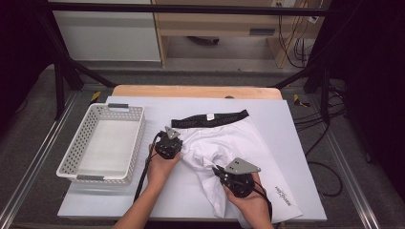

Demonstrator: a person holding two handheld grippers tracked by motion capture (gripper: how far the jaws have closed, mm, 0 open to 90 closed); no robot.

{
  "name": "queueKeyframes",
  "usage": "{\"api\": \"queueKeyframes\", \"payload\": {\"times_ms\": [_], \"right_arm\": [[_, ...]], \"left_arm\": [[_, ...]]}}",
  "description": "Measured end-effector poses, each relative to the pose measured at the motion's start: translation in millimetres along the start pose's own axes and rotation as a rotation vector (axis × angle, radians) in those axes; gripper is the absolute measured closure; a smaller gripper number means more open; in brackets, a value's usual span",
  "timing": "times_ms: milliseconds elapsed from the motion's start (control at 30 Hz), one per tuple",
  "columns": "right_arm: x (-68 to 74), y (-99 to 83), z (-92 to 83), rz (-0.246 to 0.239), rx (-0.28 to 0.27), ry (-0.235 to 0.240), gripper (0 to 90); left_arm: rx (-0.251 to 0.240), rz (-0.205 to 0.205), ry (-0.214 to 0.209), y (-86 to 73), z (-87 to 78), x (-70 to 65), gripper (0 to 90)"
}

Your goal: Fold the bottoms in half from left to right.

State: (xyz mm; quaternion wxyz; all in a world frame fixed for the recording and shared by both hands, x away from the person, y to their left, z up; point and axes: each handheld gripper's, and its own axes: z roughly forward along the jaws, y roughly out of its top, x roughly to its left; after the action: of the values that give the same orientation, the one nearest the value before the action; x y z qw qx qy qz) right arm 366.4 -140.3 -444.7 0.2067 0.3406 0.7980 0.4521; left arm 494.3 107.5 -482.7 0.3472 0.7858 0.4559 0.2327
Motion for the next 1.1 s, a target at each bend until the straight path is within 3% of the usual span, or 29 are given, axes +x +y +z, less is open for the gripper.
{"api": "queueKeyframes", "payload": {"times_ms": [167, 367, 633, 867, 933, 1100], "right_arm": [[0.4, 1.0, 1.4, -0.002, 0.000, 0.001, 85.9], [2.0, 4.7, 5.2, 0.002, -0.004, 0.002, 85.9], [14.5, 12.1, 13.6, -0.025, -0.002, 0.031, 86.0], [16.0, 10.8, 11.1, -0.036, 0.000, 0.030, 85.9], [15.4, 8.9, 7.4, -0.034, 0.002, 0.027, 86.0], [13.7, 2.4, -3.0, -0.040, 0.008, 0.016, 85.9]], "left_arm": [[0.001, -0.025, -0.029, -0.2, -1.0, 6.5, 88.8], [0.011, -0.028, 0.004, 3.5, -2.4, 13.1, 89.1], [-0.001, -0.049, 0.044, 6.4, -10.0, 28.6, 89.1], [0.036, -0.051, -0.017, -1.6, -12.4, 24.6, 88.0], [0.036, -0.050, -0.013, -4.4, -14.1, 24.1, 84.0], [0.016, -0.071, 0.006, -8.7, -13.2, 25.7, 53.5]]}}
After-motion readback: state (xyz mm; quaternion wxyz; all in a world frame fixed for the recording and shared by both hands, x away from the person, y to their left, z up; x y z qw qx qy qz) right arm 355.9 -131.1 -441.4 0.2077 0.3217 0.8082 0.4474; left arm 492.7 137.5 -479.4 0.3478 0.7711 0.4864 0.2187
